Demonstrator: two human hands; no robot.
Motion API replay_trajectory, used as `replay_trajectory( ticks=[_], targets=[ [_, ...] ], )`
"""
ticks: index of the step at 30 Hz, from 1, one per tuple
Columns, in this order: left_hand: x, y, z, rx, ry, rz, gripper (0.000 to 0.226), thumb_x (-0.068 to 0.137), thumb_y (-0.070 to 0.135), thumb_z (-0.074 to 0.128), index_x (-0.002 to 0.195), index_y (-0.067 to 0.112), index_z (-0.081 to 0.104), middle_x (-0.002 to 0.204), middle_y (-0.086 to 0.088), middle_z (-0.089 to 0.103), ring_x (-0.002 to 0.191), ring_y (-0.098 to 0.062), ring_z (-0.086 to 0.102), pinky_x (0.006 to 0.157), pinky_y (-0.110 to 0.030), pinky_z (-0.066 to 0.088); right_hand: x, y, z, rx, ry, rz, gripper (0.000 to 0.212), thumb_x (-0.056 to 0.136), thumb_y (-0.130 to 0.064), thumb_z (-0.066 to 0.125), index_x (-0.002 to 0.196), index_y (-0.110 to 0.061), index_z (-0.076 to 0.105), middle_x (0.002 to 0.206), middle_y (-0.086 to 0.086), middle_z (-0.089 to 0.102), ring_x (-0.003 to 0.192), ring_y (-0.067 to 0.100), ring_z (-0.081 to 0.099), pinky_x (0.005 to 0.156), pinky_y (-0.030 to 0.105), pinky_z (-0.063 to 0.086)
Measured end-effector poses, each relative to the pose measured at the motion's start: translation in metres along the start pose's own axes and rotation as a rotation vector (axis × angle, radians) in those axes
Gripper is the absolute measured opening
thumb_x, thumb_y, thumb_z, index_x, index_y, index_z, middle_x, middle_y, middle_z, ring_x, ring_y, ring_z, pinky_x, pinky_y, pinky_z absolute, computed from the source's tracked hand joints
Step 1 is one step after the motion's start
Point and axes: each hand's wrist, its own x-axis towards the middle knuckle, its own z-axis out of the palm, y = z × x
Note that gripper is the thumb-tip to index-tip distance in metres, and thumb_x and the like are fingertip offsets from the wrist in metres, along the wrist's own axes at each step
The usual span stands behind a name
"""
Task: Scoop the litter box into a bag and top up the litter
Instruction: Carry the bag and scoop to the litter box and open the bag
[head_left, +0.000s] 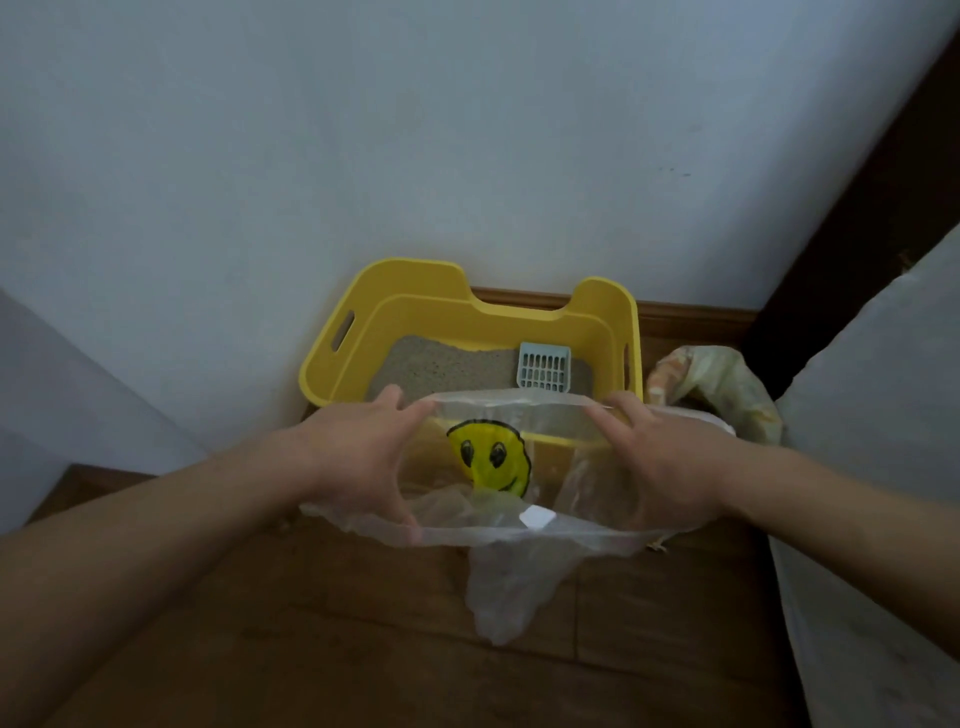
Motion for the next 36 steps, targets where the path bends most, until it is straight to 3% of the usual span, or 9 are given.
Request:
replay_trajectory(
  ticks=[6, 10, 15, 20, 25, 30, 32, 34, 36],
  targets=[
    [-0.003, 0.003, 0.010, 0.005, 0.293, 0.165, 0.102, 0.063, 0.076, 0.067, 0.148, 0.038, 0.025, 0.157, 0.000, 0.012, 0.143, -0.021, 0.021, 0.115, -0.041, 0.028, -0.005, -0.011, -0.011, 0.137, 0.117, -0.158, 0.118, 0.073, -0.052, 0.077, 0.156, -0.029, -0.003, 0.157, -0.022, -0.018, 0.106, 0.007, 0.052, 0.091, 0.024, 0.049],
    [-0.001, 0.021, 0.023, 0.089, 0.428, 0.475, 0.058, 0.075, 0.062, 0.067, 0.123, 0.030, 0.057, 0.125, 0.005, 0.052, 0.115, -0.016, 0.049, 0.097, -0.033, 0.041, -0.006, -0.018, 0.003, 0.152, 0.148, -0.253, 0.092, 0.083, -0.046, 0.071, 0.155, -0.029, 0.016, 0.156, -0.015, 0.009, 0.126, 0.003, 0.040, 0.101, 0.014, 0.034],
    [0.016, 0.040, 0.038, 0.106, 0.338, 0.520, 0.036, 0.080, 0.038, 0.064, 0.115, 0.029, 0.062, 0.115, 0.009, 0.059, 0.109, -0.015, 0.051, 0.095, -0.036, 0.039, -0.001, -0.025, 0.020, 0.111, 0.121, -0.343, 0.073, 0.087, -0.034, 0.066, 0.151, -0.029, 0.031, 0.153, -0.010, 0.027, 0.136, 0.007, 0.031, 0.114, 0.021, 0.026],
    [0.024, 0.039, 0.039, 0.031, 0.473, 0.582, 0.018, 0.083, 0.027, 0.048, 0.081, 0.025, 0.065, 0.083, 0.009, 0.061, 0.085, -0.016, 0.053, 0.079, -0.037, 0.046, 0.012, -0.034, 0.028, -0.037, 0.151, -0.412, 0.055, 0.082, -0.020, 0.057, 0.135, -0.029, 0.050, 0.128, -0.009, 0.057, 0.117, 0.015, 0.045, 0.102, 0.033, 0.037],
    [0.019, 0.029, 0.034, -0.036, 0.483, 0.635, 0.012, 0.079, 0.017, 0.058, 0.069, 0.022, 0.059, 0.071, 0.008, 0.055, 0.074, -0.014, 0.047, 0.073, -0.031, 0.044, 0.019, -0.033, 0.021, -0.140, 0.102, -0.408, 0.016, 0.082, -0.027, 0.049, 0.090, -0.026, 0.063, 0.079, -0.006, 0.065, 0.076, 0.017, 0.055, 0.093, 0.038, 0.040],
    [0.013, 0.010, 0.032, -0.079, 0.275, 0.512, 0.010, 0.073, 0.017, 0.060, 0.065, 0.023, 0.056, 0.067, 0.007, 0.055, 0.075, -0.014, 0.049, 0.077, -0.025, 0.043, 0.017, -0.025, 0.013, -0.062, 0.082, -0.347, 0.027, 0.087, -0.024, 0.051, 0.111, -0.029, 0.062, 0.090, -0.005, 0.066, 0.078, 0.018, 0.060, 0.089, 0.034, 0.045],
    [0.012, 0.008, 0.035, -0.075, 0.209, 0.472, 0.016, 0.074, 0.014, 0.058, 0.063, 0.021, 0.050, 0.062, 0.004, 0.053, 0.069, -0.014, 0.048, 0.092, -0.009, 0.033, 0.019, -0.021, 0.015, -0.063, 0.104, -0.333, 0.034, 0.085, -0.021, 0.052, 0.117, -0.031, 0.062, 0.103, -0.006, 0.062, 0.084, 0.018, 0.060, 0.090, 0.035, 0.045],
    [0.010, 0.007, 0.039, -0.093, 0.131, 0.429, 0.018, 0.075, 0.013, 0.057, 0.063, 0.021, 0.046, 0.060, 0.003, 0.050, 0.063, -0.015, 0.048, 0.104, -0.016, 0.034, 0.019, -0.018, 0.016, -0.053, 0.119, -0.320, 0.027, 0.086, -0.022, 0.052, 0.108, -0.031, 0.065, 0.109, -0.006, 0.059, 0.088, 0.017, 0.060, 0.091, 0.036, 0.043],
    [0.009, 0.007, 0.040, -0.118, 0.092, 0.403, 0.014, 0.075, 0.013, 0.056, 0.067, 0.021, 0.048, 0.066, 0.003, 0.053, 0.064, -0.015, 0.049, 0.079, -0.029, 0.048, 0.018, -0.018, 0.016, -0.011, 0.153, -0.310, 0.022, 0.084, -0.022, 0.055, 0.100, -0.030, 0.067, 0.109, -0.008, 0.060, 0.093, 0.016, 0.059, 0.083, 0.032, 0.039]
  ],
)
